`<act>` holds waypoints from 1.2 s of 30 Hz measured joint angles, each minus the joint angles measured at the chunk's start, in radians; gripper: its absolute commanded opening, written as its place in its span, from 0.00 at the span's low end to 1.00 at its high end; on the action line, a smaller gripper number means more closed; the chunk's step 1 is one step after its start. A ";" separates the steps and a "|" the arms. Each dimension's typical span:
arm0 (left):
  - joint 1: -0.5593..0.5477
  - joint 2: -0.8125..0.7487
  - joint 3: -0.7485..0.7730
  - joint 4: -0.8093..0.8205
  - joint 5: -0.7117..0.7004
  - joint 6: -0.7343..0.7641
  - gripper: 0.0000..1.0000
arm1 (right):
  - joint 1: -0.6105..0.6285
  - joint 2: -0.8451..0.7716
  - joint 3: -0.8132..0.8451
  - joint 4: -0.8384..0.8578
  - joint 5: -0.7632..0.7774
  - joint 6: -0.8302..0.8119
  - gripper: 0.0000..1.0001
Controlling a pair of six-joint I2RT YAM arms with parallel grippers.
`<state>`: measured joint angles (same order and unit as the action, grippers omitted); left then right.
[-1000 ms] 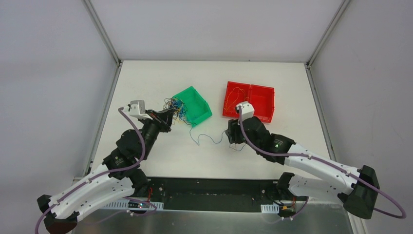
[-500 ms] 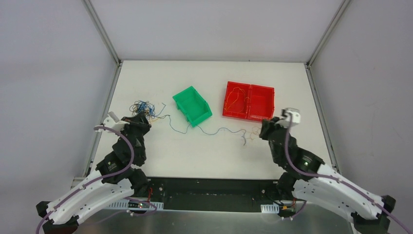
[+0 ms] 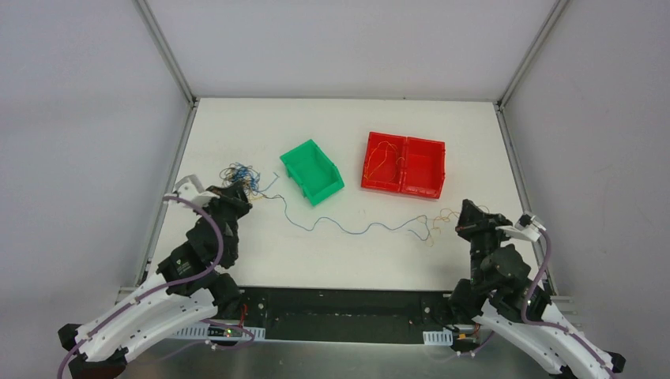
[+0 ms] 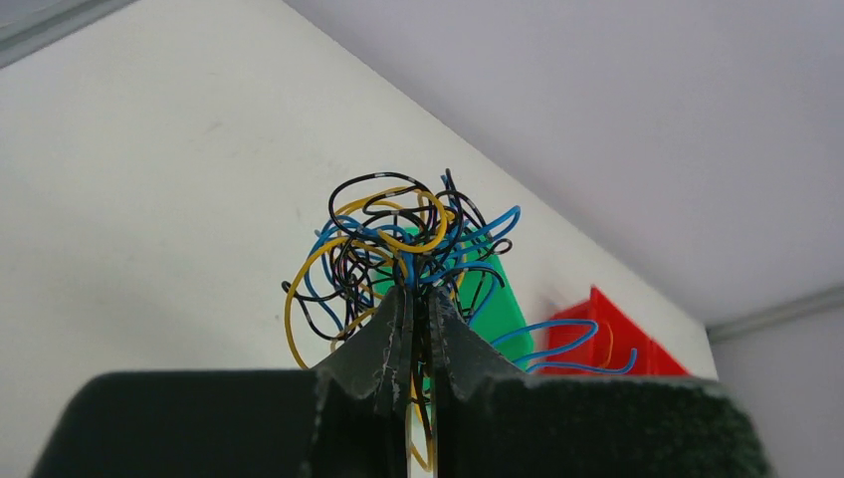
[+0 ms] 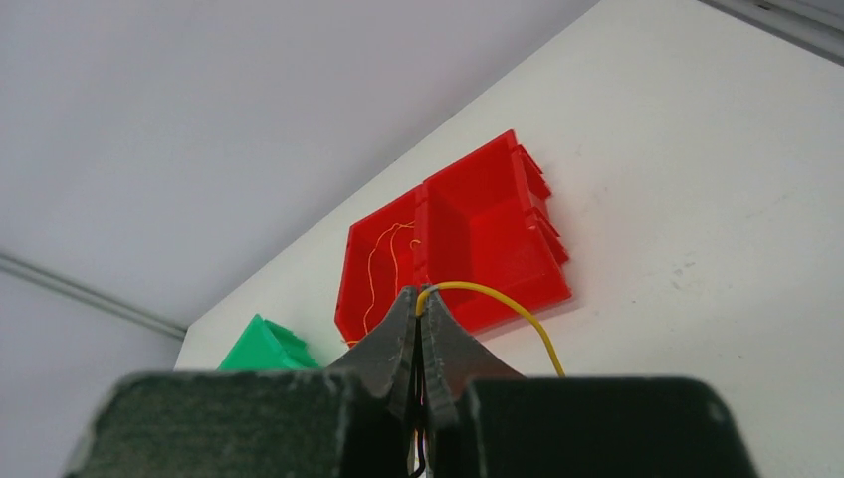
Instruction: Untangle the cables
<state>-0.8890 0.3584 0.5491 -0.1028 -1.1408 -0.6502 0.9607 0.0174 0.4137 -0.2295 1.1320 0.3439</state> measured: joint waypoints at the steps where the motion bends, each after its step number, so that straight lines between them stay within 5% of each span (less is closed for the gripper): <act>1: 0.000 0.040 0.019 0.005 0.052 0.032 0.11 | 0.000 0.009 0.002 0.011 -0.026 -0.010 0.00; 12: 0.000 0.391 0.145 0.073 0.808 0.337 0.21 | 0.000 0.269 0.118 0.074 -0.369 -0.106 0.00; 22: 0.000 0.535 0.146 0.135 1.168 0.462 0.82 | 0.000 0.578 0.599 0.029 -0.603 -0.087 0.00; 28: 0.000 0.626 0.145 0.186 1.289 0.504 0.89 | 0.000 0.688 0.727 -0.025 -0.682 -0.039 0.00; 36: 0.000 0.678 0.018 0.514 1.496 0.586 0.87 | 0.000 0.737 0.744 -0.054 -0.716 0.017 0.00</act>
<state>-0.8894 1.0367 0.5671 0.4110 0.3550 -0.0647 0.9607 0.7540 1.1580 -0.2832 0.4164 0.3607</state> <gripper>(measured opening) 0.892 0.009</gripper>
